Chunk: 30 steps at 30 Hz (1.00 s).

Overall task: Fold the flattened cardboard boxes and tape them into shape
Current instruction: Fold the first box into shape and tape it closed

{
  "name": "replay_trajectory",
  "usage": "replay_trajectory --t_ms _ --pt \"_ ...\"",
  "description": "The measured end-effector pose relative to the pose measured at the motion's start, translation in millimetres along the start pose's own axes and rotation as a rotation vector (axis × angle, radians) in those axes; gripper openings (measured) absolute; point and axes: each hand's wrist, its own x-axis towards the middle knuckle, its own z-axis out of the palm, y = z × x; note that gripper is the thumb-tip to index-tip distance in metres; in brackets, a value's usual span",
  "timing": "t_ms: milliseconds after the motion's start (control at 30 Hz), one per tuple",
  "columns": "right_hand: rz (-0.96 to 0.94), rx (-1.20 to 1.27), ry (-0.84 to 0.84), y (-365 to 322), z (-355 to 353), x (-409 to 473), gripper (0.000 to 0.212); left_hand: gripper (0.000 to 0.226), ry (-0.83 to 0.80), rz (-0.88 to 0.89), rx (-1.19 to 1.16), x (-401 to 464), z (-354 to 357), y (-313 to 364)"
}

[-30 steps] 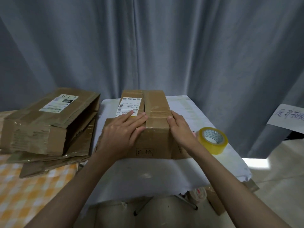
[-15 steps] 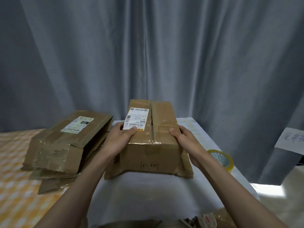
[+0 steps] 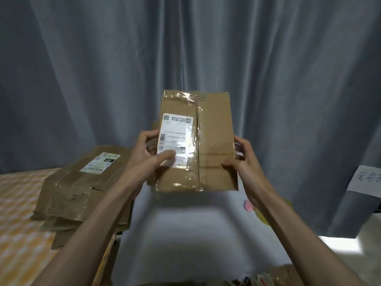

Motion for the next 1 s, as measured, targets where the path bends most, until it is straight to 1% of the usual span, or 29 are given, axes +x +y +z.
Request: replay_trajectory --t_ms 33,67,100,133,200,233,267,333,467,500,567,600,667,700,733,767,800,833,867,933,1000 --pt "-0.003 0.003 -0.004 2.2 -1.9 -0.1 0.051 0.053 0.021 -0.015 -0.073 1.0 1.7 2.3" --pt "-0.002 0.017 -0.013 4.2 -4.5 0.0 0.035 0.051 0.043 -0.041 -0.141 2.9 2.2 2.8" --pt "0.015 0.064 -0.03 6.2 -7.6 0.5 0.016 0.056 0.05 -0.077 -0.203 5.4 2.2 1.6" --pt "0.042 0.132 -0.041 5.7 -9.2 0.3 0.011 0.06 0.031 -0.106 -0.232 8.7 0.9 -2.1" --pt "0.129 0.24 -0.033 7.8 -13.8 0.0 0.048 0.061 -0.06 -0.122 -0.221 11.1 -0.7 -13.5" --pt "0.151 0.229 -0.041 10.4 -15.8 -0.2 0.064 0.058 -0.101 -0.131 -0.2 11.1 -1.0 -20.0" --pt "0.157 0.199 -0.067 14.6 -16.4 -0.5 0.072 0.054 -0.117 -0.137 -0.179 10.7 -0.8 -25.0" --pt "0.157 0.192 -0.117 24.9 -13.9 -3.6 0.071 0.048 -0.1 -0.138 -0.146 11.2 0.2 -30.9" --pt "0.082 0.23 -0.118 34.7 -13.8 0.3 0.043 0.02 -0.074 -0.08 -0.125 11.8 1.0 -38.6" --pt "0.071 0.225 -0.12 35.6 -16.0 1.8 0.042 0.02 -0.072 -0.07 -0.097 9.1 0.2 -42.1" --pt "0.085 0.188 -0.144 43.0 -22.3 3.6 0.054 0.04 -0.107 -0.038 -0.03 0.1 0.0 -54.9" --pt "0.098 0.146 -0.179 49.5 -25.8 2.1 0.059 0.047 -0.13 -0.034 0.009 -5.8 0.3 -63.6" --pt "0.145 0.092 -0.26 66.6 -31.5 -6.0 0.058 0.044 -0.151 -0.064 0.071 -19.3 1.0 -80.3" --pt "0.185 0.088 -0.29 76.3 -34.1 -11.7 0.056 0.041 -0.135 -0.096 0.078 -26.4 1.4 -86.4" --pt "0.231 0.084 -0.298 85.6 -36.3 -18.1 0.055 0.044 -0.103 -0.127 0.067 -32.5 2.0 -91.2" --pt "0.272 0.078 -0.285 92.4 -37.1 -24.9 0.058 0.053 -0.061 -0.144 0.045 -37.3 3.0 -94.6" --pt "0.296 0.062 -0.25 97.1 -36.8 -30.5 0.066 0.064 -0.014 -0.145 0.018 -40.6 3.8 -97.0" --pt "0.284 0.036 -0.195 98.7 -35.6 -34.7 0.073 0.072 0.034 -0.126 -0.015 -42.2 4.1 -98.1" --pt "0.237 0.024 -0.132 97.6 -32.8 -36.3 0.076 0.075 0.077 -0.095 -0.032 -41.4 4.2 -98.0" --pt "0.132 0.058 -0.029 89.9 -26.1 -32.0 0.076 0.079 0.128 -0.046 -0.014 -37.0 4.4 -97.7" --pt "0.06 -0.013 0.052 79.5 -16.3 -26.0 0.071 0.085 0.158 -0.008 0.079 -31.8 6.8 -95.7"
